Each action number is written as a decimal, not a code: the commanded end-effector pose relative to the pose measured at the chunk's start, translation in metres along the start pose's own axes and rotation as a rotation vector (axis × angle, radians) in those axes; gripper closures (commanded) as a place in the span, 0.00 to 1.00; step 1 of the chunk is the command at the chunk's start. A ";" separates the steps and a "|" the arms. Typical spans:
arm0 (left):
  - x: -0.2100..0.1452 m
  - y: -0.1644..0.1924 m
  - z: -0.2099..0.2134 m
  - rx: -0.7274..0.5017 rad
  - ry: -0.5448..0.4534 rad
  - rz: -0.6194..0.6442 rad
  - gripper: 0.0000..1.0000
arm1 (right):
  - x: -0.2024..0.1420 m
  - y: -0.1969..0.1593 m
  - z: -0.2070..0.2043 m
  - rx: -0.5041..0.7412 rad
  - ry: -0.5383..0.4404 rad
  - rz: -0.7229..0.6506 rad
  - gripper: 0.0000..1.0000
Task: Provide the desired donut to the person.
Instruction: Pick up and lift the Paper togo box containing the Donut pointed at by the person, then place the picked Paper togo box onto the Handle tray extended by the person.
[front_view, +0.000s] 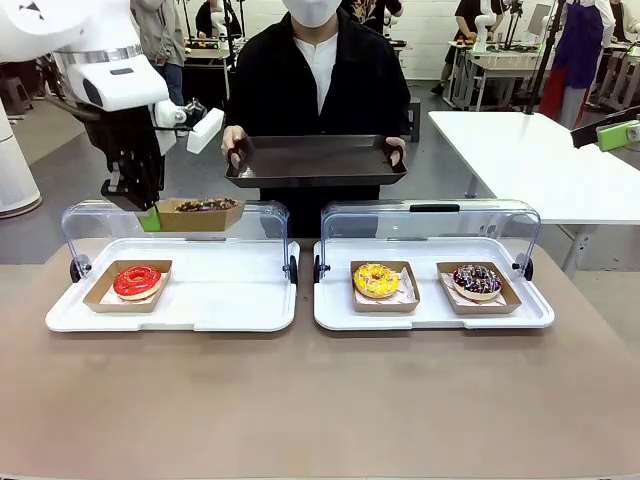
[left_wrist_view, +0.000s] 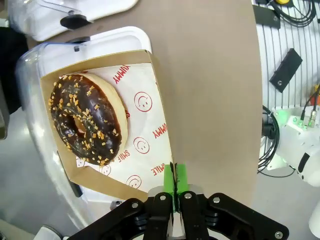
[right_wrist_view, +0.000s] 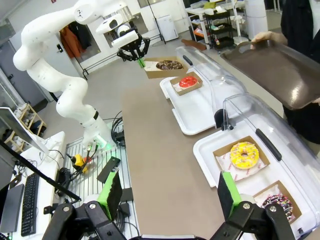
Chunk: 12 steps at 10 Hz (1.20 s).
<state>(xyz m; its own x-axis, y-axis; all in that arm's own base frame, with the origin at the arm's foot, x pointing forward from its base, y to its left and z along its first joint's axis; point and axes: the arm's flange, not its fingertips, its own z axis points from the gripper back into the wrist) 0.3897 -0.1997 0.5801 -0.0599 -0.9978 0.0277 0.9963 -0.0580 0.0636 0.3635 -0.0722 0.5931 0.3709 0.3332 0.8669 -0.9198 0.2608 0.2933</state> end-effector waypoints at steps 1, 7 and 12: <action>-0.002 0.017 0.007 -0.033 -0.036 0.063 1.00 | 0.002 0.001 0.000 0.006 -0.011 0.010 0.00; -0.007 0.014 0.004 -0.010 -0.024 0.041 1.00 | 0.002 0.001 0.000 0.006 -0.011 0.010 0.00; -0.007 0.014 0.004 -0.010 -0.024 0.041 1.00 | 0.002 0.001 0.000 0.006 -0.011 0.010 0.00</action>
<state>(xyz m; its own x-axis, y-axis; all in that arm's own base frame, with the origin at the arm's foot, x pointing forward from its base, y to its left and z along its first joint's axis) 0.4074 -0.1936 0.5836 -0.0177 -0.9976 0.0663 0.9989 -0.0148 0.0436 0.3635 -0.0722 0.5931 0.3708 0.3332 0.8669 -0.9198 0.2609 0.2932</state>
